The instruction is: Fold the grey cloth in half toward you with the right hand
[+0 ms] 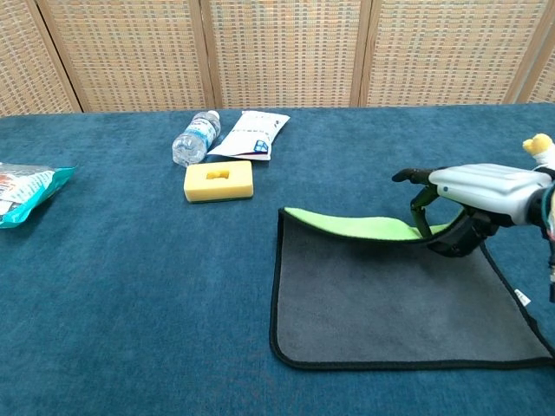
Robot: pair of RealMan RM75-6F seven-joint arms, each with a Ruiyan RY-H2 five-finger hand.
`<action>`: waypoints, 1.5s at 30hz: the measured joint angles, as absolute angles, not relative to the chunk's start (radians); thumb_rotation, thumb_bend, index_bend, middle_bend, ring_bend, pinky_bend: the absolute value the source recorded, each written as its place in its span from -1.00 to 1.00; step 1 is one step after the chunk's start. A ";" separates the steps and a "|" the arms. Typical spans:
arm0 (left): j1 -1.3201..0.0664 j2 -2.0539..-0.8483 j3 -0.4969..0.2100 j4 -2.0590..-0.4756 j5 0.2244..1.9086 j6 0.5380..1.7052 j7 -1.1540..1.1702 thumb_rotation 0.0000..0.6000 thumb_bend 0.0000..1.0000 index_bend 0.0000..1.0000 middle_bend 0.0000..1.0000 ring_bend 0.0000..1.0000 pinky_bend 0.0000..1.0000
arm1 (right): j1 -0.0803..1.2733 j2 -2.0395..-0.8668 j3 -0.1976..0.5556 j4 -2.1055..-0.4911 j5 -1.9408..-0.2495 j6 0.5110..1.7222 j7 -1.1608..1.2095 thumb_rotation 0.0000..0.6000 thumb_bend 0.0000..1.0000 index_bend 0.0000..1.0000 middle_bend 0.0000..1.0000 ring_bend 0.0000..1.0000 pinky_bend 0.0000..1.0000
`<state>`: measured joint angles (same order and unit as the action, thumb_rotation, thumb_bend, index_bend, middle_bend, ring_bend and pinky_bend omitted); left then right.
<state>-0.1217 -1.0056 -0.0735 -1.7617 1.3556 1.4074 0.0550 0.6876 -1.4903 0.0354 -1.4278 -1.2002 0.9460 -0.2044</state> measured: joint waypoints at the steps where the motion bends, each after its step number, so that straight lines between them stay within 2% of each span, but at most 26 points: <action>1: -0.121 -1.005 -0.072 -1.763 1.359 1.409 0.054 1.00 -0.56 -1.00 -1.00 -1.00 -1.00 | 0.681 -1.487 0.028 -1.432 -1.216 0.952 -0.197 1.00 0.13 0.27 -1.00 -1.00 -1.00; 22: -0.105 -0.995 -0.060 -1.773 1.398 1.436 0.039 1.00 -0.56 -1.00 -1.00 -1.00 -1.00 | 0.587 -1.450 -0.086 -1.471 -1.392 1.008 -0.155 1.00 0.13 0.27 -1.00 -1.00 -1.00; 34: -0.100 -0.993 -0.058 -1.775 1.407 1.443 0.036 1.00 -0.56 -1.00 -1.00 -1.00 -1.00 | 0.558 -1.423 -0.106 -1.501 -1.441 1.012 -0.149 1.00 0.13 0.27 -1.00 -1.00 -1.00; 45: -0.100 -0.993 -0.058 -1.775 1.408 1.441 0.036 1.00 -0.56 -1.00 -1.00 -1.00 -1.00 | 0.525 -1.447 -0.105 -1.519 -1.435 1.026 -0.219 1.00 0.13 0.28 -1.00 -1.00 -1.00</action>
<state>-0.1002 -0.9931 -0.0582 -1.7751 1.4079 1.4407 0.0360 0.5247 -1.4465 -0.1055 -1.5188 -1.4354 1.0263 -0.2194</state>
